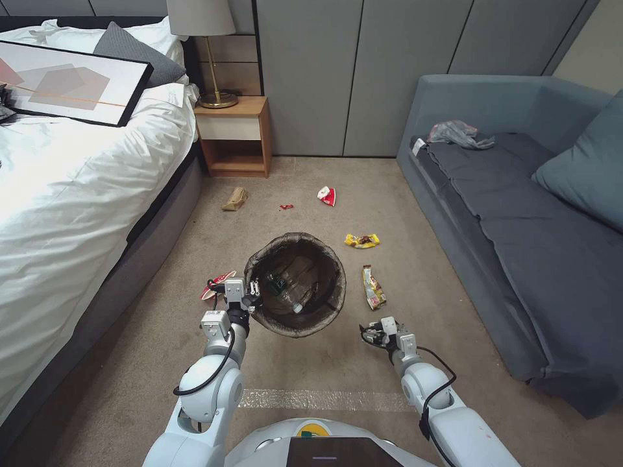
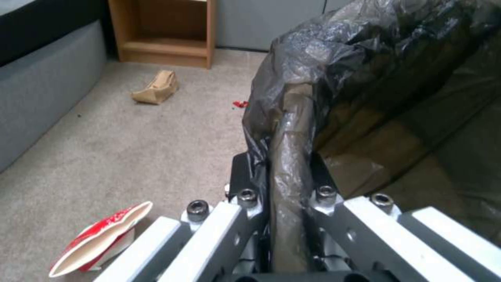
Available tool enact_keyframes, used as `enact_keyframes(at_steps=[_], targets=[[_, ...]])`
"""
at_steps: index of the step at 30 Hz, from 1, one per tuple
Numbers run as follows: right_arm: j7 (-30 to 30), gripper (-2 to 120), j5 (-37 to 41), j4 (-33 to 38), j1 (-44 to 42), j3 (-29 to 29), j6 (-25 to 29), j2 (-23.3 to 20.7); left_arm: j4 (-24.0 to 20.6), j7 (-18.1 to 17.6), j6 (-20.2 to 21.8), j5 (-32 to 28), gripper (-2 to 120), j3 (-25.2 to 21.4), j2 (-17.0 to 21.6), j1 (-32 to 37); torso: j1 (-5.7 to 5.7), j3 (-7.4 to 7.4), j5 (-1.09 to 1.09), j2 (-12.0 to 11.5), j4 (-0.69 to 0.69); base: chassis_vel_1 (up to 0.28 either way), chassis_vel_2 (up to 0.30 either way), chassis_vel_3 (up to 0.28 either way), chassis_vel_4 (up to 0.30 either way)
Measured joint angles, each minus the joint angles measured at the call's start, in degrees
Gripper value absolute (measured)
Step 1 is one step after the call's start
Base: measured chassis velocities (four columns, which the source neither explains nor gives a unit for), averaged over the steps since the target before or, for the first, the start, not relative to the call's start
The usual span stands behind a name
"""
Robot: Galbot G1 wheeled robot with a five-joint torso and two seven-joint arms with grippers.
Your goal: Pick up the trash bin, then pick up the garbage from the floor and place it into the trash bin.
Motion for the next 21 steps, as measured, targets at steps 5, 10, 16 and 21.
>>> enact_keyframes(at_steps=[5,10,16,21], targets=[[-0.16,100,-0.07,-3.36,0.99,0.25,1.0,1.0,0.0,0.0,0.0,0.0,3,0.0,0.0,0.0,0.0,0.0,0.0,0.0,0.0,0.0,0.0,0.0,0.0],[-0.35,100,-0.03,-6.72,2.2,0.37,1.96,1.83,0.0,0.0,0.0,0.0,3,0.0,0.0,0.0,0.0,0.0,0.0,0.0,0.0,0.0,0.0,0.0,0.0],[-0.7,100,-0.02,-9.26,3.59,0.4,3.0,2.5,0.0,0.0,0.0,0.0,3,0.0,0.0,0.0,0.0,0.0,0.0,0.0,0.0,0.0,0.0,0.0,0.0],[-0.78,100,-0.1,-12.07,5.4,0.03,3.99,3.11,0.0,0.0,0.0,0.0,3,0.01,0.0,0.0,0.0,0.0,0.0,0.0,0.0,0.0,0.0,0.0,0.0]])
